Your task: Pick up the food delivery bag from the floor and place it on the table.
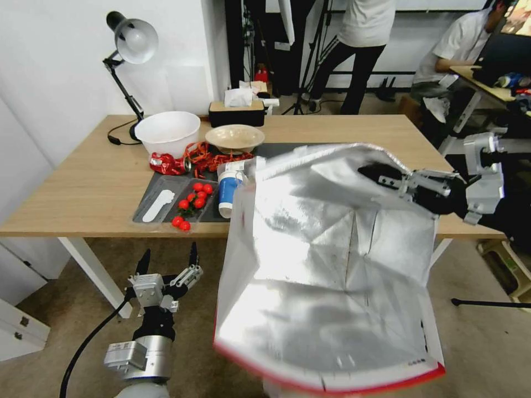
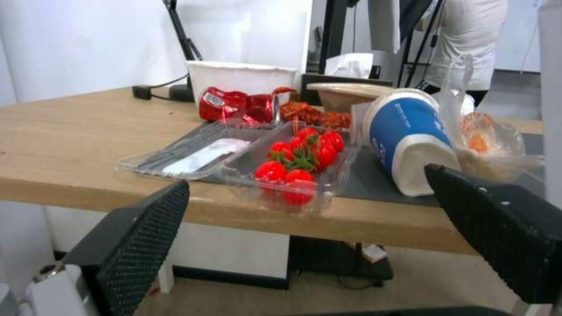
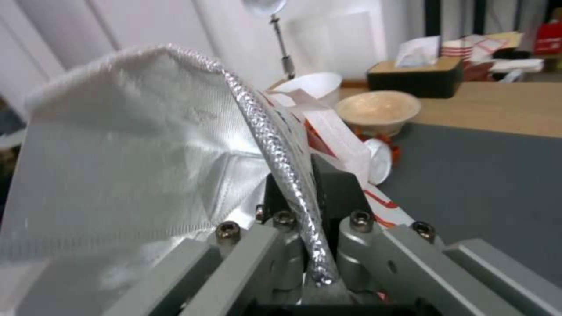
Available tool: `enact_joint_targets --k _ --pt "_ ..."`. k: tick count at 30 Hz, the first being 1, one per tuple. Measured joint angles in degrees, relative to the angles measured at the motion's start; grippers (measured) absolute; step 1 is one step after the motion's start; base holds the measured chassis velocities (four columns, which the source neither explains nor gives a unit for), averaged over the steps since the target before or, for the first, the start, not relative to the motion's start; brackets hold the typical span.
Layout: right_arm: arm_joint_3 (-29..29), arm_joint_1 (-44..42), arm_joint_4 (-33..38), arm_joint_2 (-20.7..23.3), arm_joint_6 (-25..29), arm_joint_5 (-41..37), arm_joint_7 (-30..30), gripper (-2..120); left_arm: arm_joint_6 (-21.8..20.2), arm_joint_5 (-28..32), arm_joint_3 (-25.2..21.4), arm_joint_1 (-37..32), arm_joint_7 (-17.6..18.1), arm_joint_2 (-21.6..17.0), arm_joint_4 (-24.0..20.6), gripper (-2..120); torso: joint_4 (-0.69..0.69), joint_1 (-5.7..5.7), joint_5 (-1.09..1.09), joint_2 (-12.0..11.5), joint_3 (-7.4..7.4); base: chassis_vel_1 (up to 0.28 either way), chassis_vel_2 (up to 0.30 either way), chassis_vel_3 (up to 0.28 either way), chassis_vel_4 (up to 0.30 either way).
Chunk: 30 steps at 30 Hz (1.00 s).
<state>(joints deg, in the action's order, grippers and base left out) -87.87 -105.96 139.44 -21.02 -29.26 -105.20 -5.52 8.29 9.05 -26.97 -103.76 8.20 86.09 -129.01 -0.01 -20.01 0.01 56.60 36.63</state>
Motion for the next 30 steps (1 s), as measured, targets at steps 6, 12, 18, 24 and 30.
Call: enact_joint_targets --k 6,12,18,24,30 --pt "4.56 6.99 -2.77 -0.22 1.19 -2.97 3.99 0 0.03 -0.85 0.21 -0.27 -0.04 0.53 -0.32 100 0.00 0.00 0.00 0.00 0.00 0.000 0.000 0.000 0.000" --pt "13.05 17.90 -4.71 0.07 1.60 -4.40 6.72 0 0.03 -0.95 0.00 -0.55 -0.02 0.46 -0.33 100 0.01 0.00 -0.01 0.00 0.00 0.000 0.000 0.000 0.000" --pt "22.49 26.48 -7.18 0.16 2.00 -4.98 8.73 0 0.03 -0.96 -0.34 -0.89 0.33 0.25 -0.33 100 0.01 0.00 -0.01 0.00 0.00 0.000 0.000 0.000 0.000" --pt "27.86 32.64 -9.38 0.21 2.30 -5.75 10.35 0 0.03 -1.06 -0.38 -0.94 0.44 0.27 -0.15 100 0.01 0.00 -0.01 -0.01 0.00 0.000 0.000 0.000 0.000" --pt "32.86 39.84 -12.76 0.46 2.76 -7.35 12.81 0 0.06 -1.35 -0.34 -0.92 0.54 0.51 0.20 100 0.00 0.00 -0.01 -0.01 -0.01 0.000 0.000 0.000 0.000"
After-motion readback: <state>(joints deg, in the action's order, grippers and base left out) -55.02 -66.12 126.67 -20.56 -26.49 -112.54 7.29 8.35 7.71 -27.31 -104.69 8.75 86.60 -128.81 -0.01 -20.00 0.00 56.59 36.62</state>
